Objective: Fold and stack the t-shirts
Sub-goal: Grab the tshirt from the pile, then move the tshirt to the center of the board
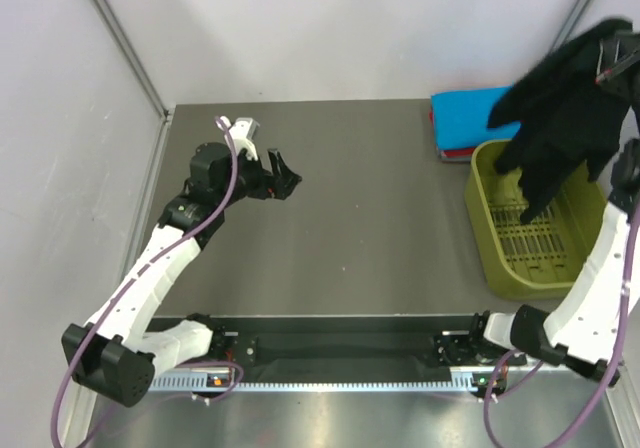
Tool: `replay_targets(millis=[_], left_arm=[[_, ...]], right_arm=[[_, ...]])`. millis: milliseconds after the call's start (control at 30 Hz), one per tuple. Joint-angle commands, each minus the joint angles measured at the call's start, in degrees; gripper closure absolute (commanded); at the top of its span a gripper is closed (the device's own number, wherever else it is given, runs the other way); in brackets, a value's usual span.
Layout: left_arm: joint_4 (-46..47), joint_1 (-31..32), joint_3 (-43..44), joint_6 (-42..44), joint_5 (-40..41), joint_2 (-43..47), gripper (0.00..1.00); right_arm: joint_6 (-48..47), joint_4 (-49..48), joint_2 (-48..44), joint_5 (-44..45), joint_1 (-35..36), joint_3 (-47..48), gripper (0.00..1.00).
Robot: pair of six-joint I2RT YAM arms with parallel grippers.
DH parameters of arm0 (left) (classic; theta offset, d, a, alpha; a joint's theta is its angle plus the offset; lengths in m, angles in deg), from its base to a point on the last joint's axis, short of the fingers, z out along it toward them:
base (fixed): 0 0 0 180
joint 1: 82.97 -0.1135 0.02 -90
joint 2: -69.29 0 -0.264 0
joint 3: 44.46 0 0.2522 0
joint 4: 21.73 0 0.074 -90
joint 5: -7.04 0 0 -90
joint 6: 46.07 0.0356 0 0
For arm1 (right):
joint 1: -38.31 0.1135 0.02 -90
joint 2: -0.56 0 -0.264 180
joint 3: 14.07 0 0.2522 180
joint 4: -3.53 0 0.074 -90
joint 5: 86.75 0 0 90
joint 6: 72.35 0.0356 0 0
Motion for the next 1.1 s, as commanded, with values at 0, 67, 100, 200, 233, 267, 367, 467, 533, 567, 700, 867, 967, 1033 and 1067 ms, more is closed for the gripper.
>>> replay_targets(millis=[0,67,100,200,233,267,367,467,533,567,700,867,967,1033,1067], left_arm=[[-2.05,0.19,4.84,-2.42,0.72,2.97,0.09],[-3.01,0.19,5.2,-3.12,0.38,4.29,0.08],[-3.37,0.19,5.2,-3.3,0.72,4.82,0.07],[-5.47,0.1,5.2,-3.83,1.69,6.84,0.06],[-6.18,0.1,5.2,-3.92,1.78,7.71,0.06],[-6.62,0.1,5.11,-3.92,1.52,8.16,0.06],[-8.38,0.1,4.59,-4.09,1.43,10.0,0.06],[-11.1,0.1,4.58,-5.85,3.79,11.41,0.06],[-14.6,0.1,5.11,-6.46,6.78,11.94,0.06],[-15.58,0.1,5.37,-6.47,7.83,12.2,0.06],[-18.49,0.1,5.02,-6.82,11.97,12.65,0.06],[-21.56,0.01,4.93,-8.4,16.63,11.07,0.07],[-21.83,0.01,3.71,-9.19,17.86,10.1,0.07],[-21.57,0.01,2.56,-9.71,17.07,9.48,0.09],[-21.31,0.01,2.13,-10.07,15.16,9.22,0.09]], right_arm=[[9.32,-12.54,-1.04,-21.1,1.23,4.71,1.0],[15.22,-19.76,-1.66,-25.26,1.41,3.32,1.0],[22.47,-28.15,-2.53,-27.97,1.5,0.79,1.0],[34.28,-42.43,-3.07,-32.12,2.55,-2.39,1.0],[35.72,-44.48,-2.63,-32.83,4.47,-2.23,1.0],[36.08,-44.06,-2.28,-32.83,6.06,-1.62,1.0],[33.45,-39.4,0.09,-32.48,13.44,0.42,1.0],[29.85,-36.95,-0.78,-29.94,18.98,-5.81,1.0],[25.29,-34.4,-2.71,-27.66,23.18,-13.53,1.0],[23.97,-33.35,-4.02,-26.17,24.78,-16.52,1.0],[17.03,-32.46,-2.99,-18.45,34.97,-30.51,1.0],[13.5,-33.68,6.92,-14.73,45.44,-33.51,1.0],[12.53,-35.26,13.77,-14.2,48.95,-32.55,1.0],[12.0,-35.36,17.41,-14.03,50.98,-31.15,1.0],[11.65,-35.18,20.89,-13.94,51.51,-29.75,1.0]])
